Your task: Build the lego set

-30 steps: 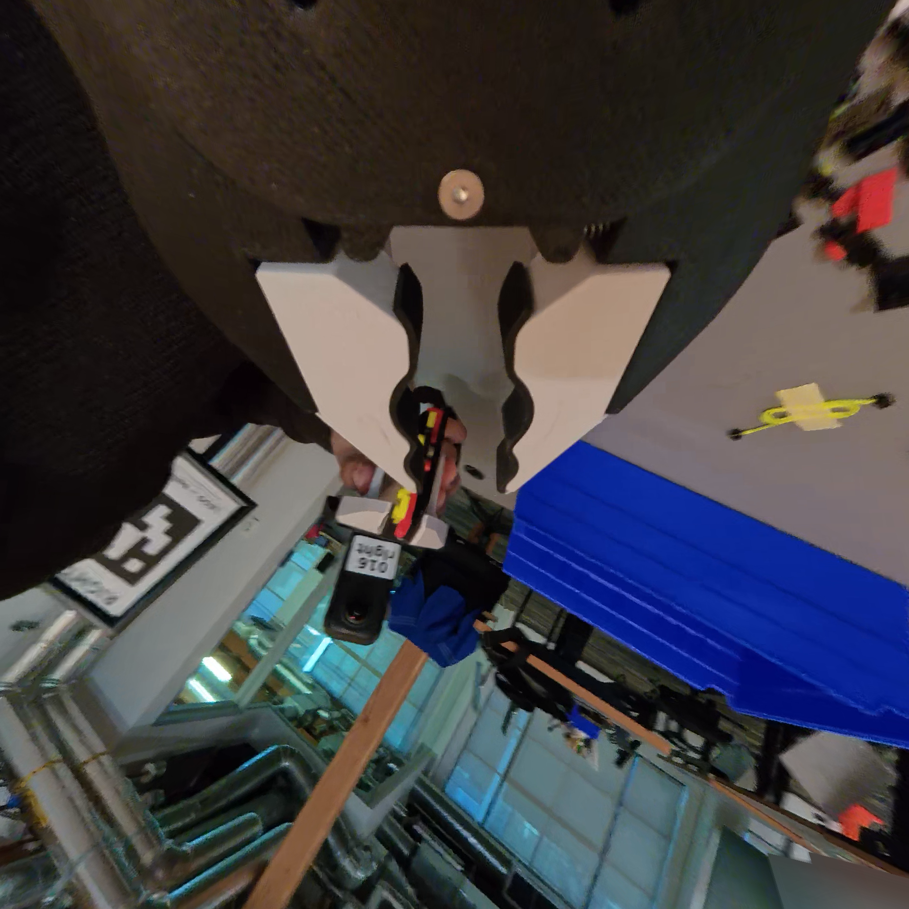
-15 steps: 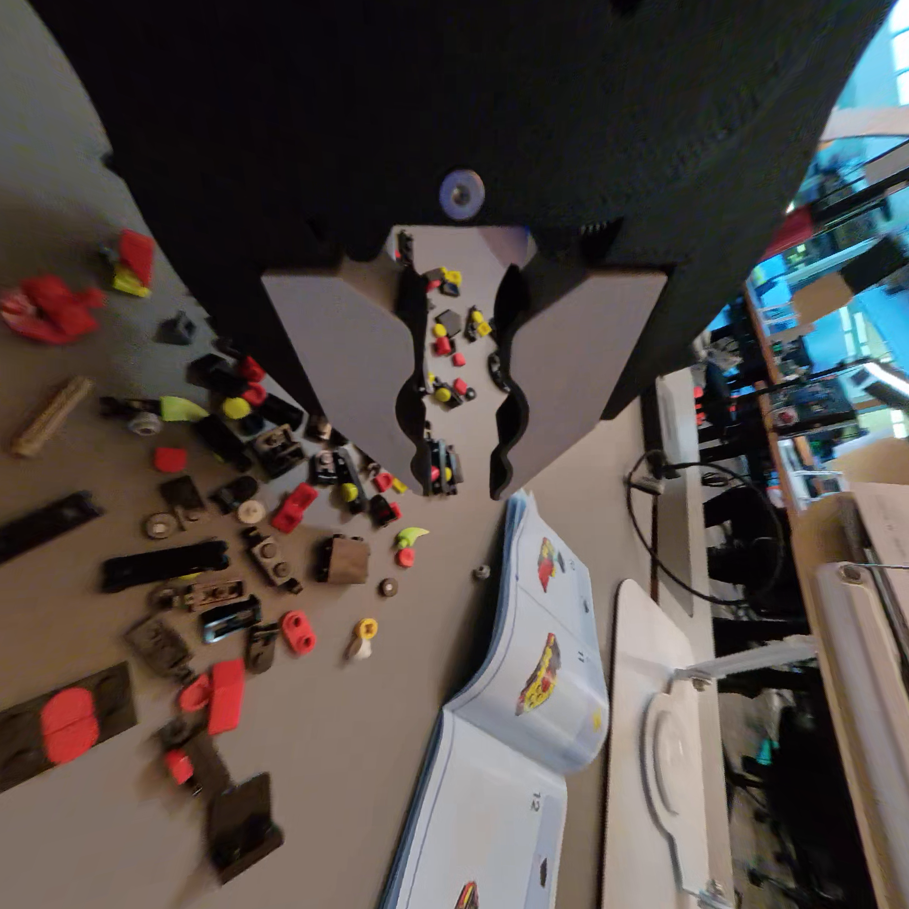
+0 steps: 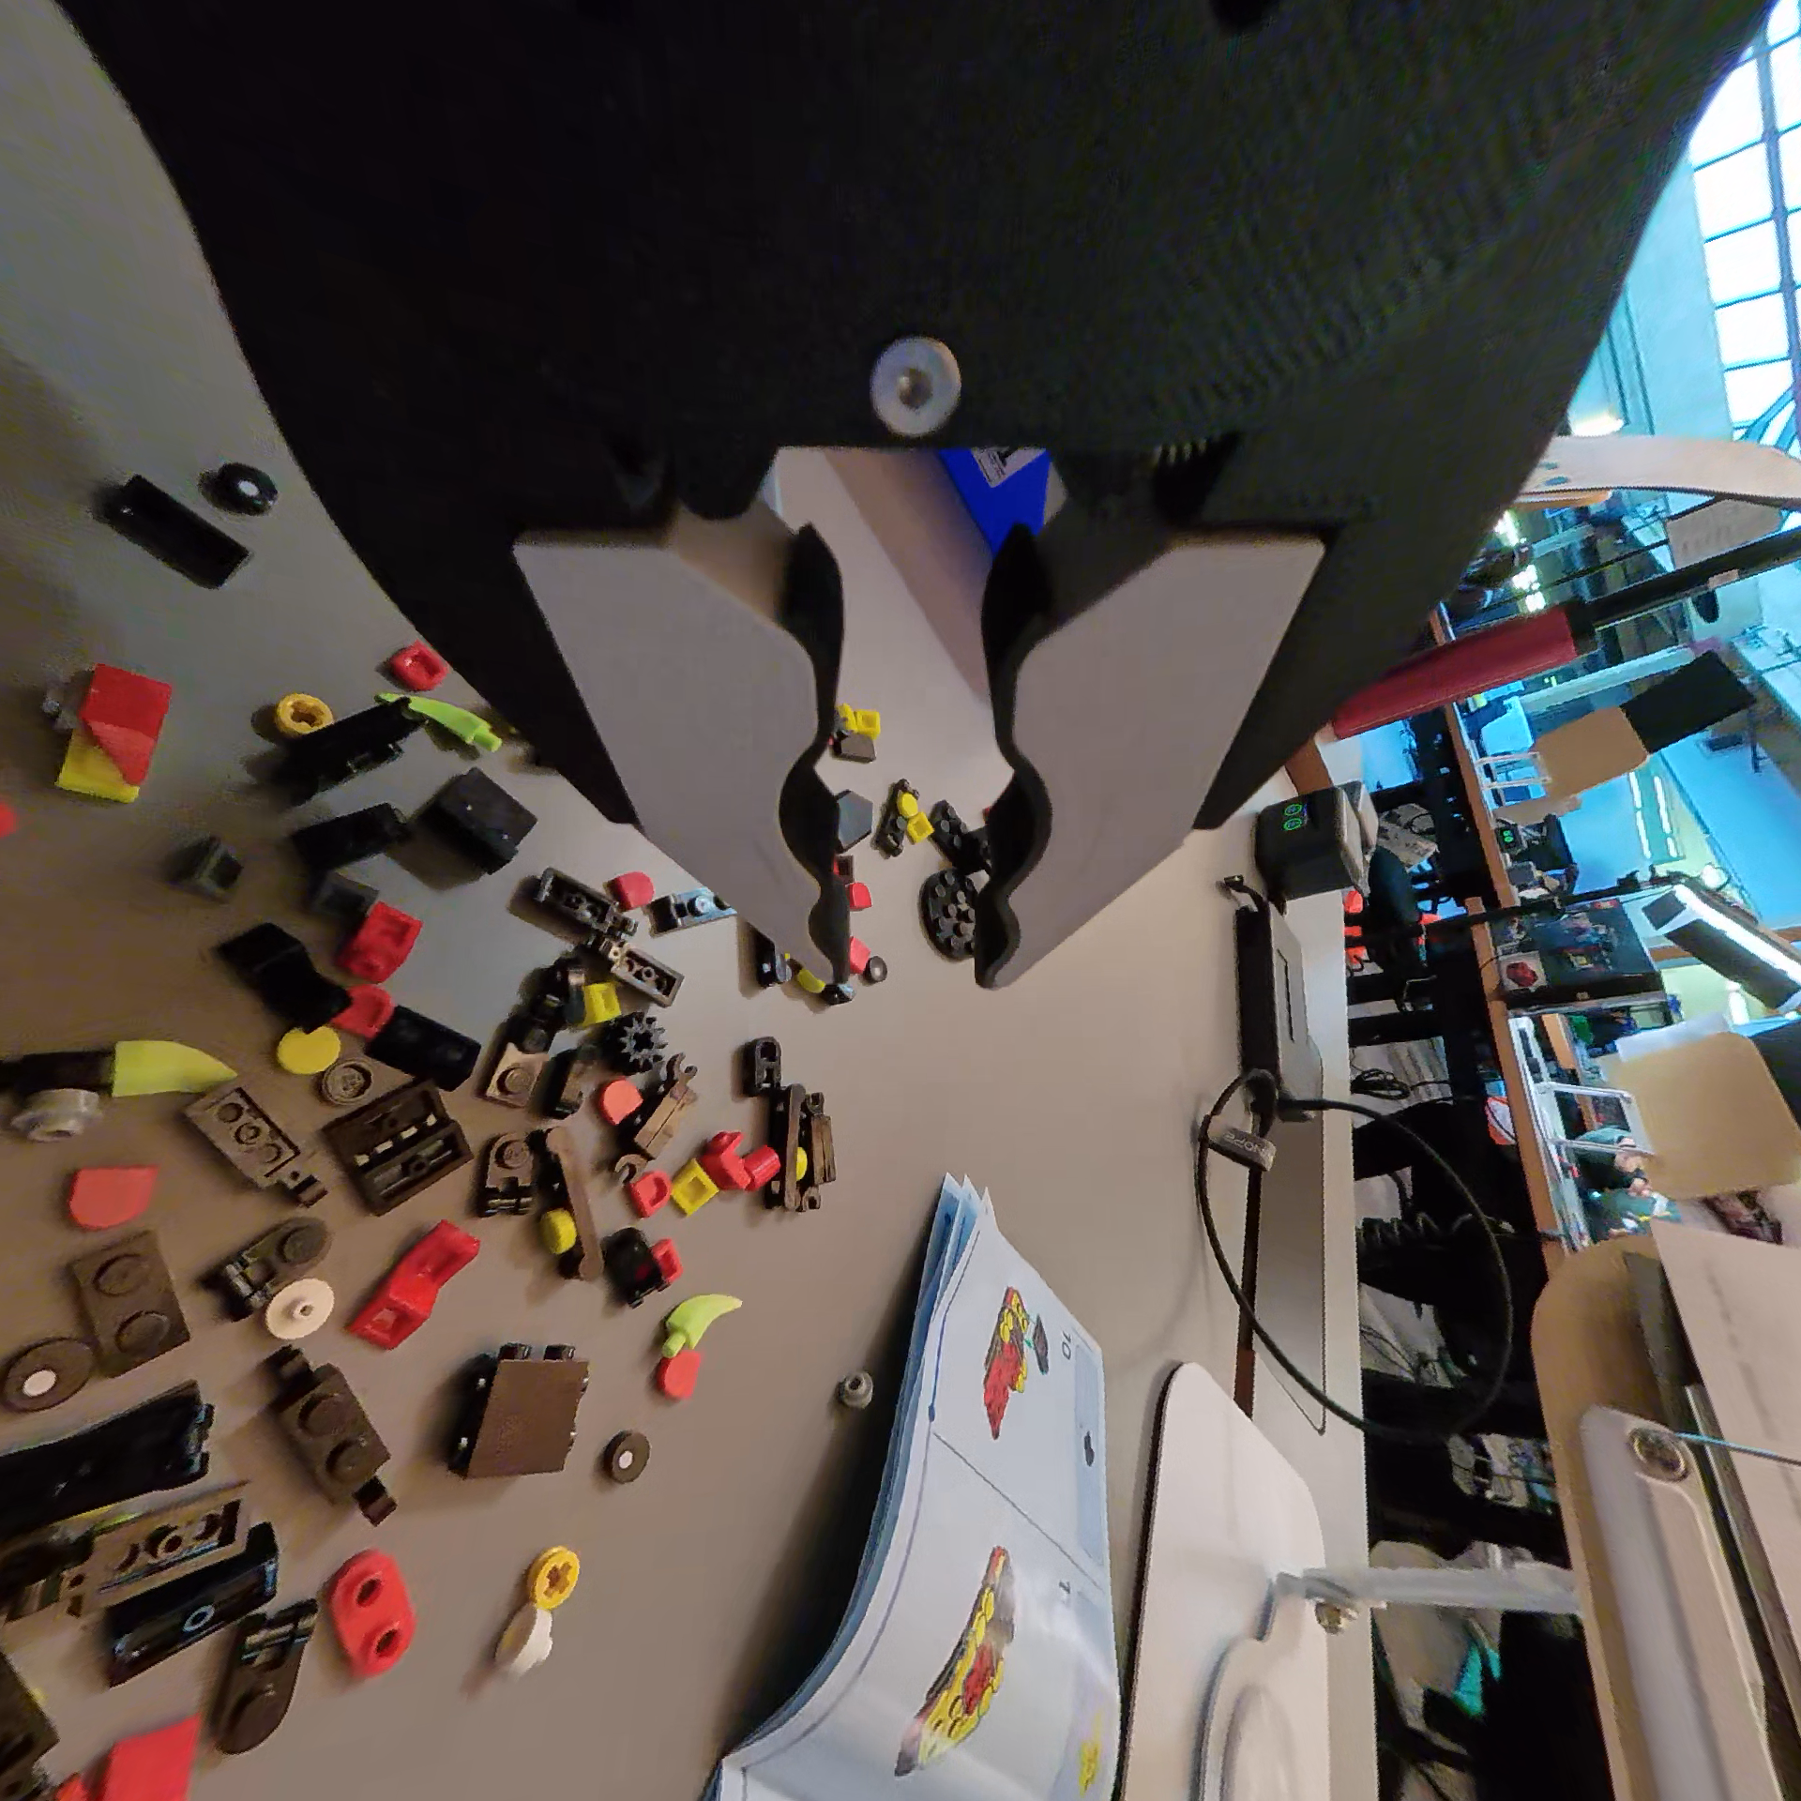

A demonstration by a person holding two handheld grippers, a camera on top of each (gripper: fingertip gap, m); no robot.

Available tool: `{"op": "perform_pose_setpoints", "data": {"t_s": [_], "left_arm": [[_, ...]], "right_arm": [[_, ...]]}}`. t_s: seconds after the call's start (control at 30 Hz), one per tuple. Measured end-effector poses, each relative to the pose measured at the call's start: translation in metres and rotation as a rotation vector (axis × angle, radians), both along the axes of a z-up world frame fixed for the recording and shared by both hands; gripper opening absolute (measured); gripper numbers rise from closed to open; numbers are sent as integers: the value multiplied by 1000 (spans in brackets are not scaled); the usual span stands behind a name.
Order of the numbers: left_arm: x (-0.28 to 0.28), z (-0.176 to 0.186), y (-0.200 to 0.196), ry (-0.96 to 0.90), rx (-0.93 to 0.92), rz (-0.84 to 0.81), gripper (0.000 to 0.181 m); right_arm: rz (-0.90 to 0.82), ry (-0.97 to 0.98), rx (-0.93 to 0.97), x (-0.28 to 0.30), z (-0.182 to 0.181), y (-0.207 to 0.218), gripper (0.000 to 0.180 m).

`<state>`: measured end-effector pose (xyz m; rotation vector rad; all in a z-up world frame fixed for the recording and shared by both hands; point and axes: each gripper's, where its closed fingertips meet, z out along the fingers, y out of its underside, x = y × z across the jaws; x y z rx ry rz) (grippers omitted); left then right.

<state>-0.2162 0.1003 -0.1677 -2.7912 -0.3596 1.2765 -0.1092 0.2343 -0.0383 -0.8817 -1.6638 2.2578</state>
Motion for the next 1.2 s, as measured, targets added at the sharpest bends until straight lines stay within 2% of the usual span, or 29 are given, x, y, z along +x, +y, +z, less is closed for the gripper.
{"op": "perform_pose_setpoints", "data": {"t_s": [0.17, 0.23, 0.43, 0.6, 0.8, 0.93, 1.2], "left_arm": [[-1, 4, 1, 10, 28, -10, 23], [2, 7, 13, 6, 116, -45, 21], [30, 27, 68, -247, 686, -129, 19], [52, 44, 93, -426, 1019, -208, 20], [98, 57, 117, -781, 1414, -348, 31], [119, 66, 126, -981, 1496, -419, 40], [130, 68, 128, -1008, 1488, -480, 40]], "right_arm": [[6, 11, 45, 2, -3, -6, 9], [4, 10, 41, 2, -3, -5, 9], [-10, 2, 25, 3, -2, 1, 9], [-14, -11, 16, 3, -4, 3, 9], [-5, -46, 35, 3, -11, 1, 9], [9, -44, 55, 5, -13, -4, 10], [29, -51, 47, 6, -13, -6, 10]]}}
